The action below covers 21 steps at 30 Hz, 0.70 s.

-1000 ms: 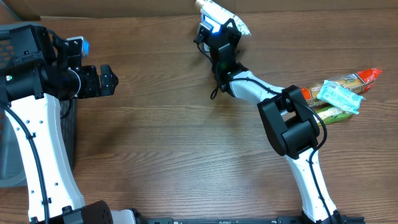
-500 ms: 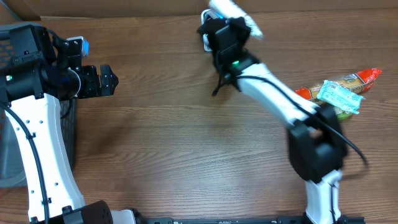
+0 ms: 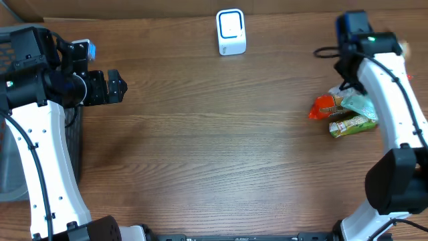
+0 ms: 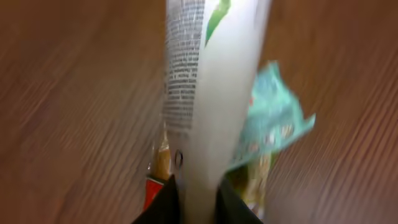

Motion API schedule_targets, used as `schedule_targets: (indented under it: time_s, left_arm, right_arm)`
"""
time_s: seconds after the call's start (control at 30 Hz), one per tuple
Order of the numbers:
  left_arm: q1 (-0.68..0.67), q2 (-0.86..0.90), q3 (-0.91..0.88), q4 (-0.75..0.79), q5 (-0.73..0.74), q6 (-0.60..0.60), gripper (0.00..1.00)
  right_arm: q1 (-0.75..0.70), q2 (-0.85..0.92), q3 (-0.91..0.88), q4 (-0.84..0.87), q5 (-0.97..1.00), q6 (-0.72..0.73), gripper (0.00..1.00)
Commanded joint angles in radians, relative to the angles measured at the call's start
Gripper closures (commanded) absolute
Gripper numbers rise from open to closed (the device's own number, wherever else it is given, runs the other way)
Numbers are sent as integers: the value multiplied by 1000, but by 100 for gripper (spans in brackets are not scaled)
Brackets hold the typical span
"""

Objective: Scan the item barcode
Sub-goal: 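Carry the white tube right and place it on the item pile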

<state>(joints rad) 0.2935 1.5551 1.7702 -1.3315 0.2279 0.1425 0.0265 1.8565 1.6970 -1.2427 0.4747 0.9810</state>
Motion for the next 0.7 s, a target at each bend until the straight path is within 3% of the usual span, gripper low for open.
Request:
schedule_targets:
  time_s: [0.0, 0.23, 0.3, 0.33, 0.47, 0.57, 0.67]
  left_arm:
    - [-1, 3, 11, 1, -2, 26, 0]
    - [-1, 3, 11, 1, -2, 26, 0]
    - [-1, 3, 11, 1, -2, 26, 0]
    - [-1, 3, 11, 1, -3, 26, 0]
    - [-1, 3, 11, 1, -3, 26, 0]
    - [-1, 3, 11, 1, -2, 26, 0]
    - [-1, 3, 11, 1, -3, 26, 0]
  right_arm:
    - [-70, -8, -50, 10, -215, 421, 82]
    - [-108, -8, -108, 15, -274, 491, 87]
    - [-108, -8, -108, 14, -267, 481, 62]
    - [-108, -9, -105, 10, -267, 475, 57]
    - [-108, -10, -58, 10, -267, 322, 51]
    - [-105, -27, 17, 9, -268, 112, 33]
    - [-82, -65, 122, -8, -325, -164, 21]
